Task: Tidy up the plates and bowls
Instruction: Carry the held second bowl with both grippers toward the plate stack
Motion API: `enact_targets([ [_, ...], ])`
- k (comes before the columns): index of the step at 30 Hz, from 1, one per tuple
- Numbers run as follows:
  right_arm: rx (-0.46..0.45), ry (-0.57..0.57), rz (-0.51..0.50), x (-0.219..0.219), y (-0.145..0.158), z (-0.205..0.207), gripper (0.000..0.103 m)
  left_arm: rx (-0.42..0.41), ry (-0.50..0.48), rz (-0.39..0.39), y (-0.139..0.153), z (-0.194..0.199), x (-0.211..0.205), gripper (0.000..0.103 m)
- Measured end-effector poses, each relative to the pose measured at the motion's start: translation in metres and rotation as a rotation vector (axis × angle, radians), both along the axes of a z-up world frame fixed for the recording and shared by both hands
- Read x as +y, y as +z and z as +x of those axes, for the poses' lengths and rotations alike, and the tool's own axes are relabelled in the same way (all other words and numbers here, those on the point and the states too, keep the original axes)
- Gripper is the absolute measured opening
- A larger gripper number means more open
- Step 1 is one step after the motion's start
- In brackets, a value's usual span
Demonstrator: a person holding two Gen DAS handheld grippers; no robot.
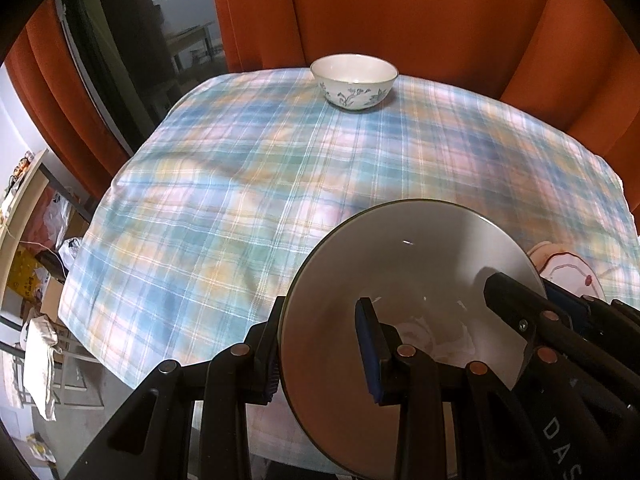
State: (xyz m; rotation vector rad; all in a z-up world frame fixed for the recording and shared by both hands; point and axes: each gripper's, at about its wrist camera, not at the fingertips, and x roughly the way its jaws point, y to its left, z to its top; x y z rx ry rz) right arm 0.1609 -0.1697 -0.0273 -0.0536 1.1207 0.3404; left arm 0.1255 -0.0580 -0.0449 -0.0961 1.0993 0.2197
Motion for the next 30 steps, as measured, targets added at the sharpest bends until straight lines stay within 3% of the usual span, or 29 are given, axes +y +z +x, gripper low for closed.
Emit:
enact_targets([
  [15,0.041,-0.029,-0.076,0.011,-0.021,0.008,0.021,0.079,-0.034,-0.058,-0.032,0.014,0.005,0.031],
  [23,0.032,-0.03,-0.074,0.006,-0.024,0.009,0.021,0.042,-0.029,-0.022,-0.031,0.011,-0.002,0.031],
  [30,0.026,-0.006,-0.045,0.002,-0.026,0.004,0.024,0.035,-0.006,-0.039,-0.029,0.003,-0.005,0.054],
])
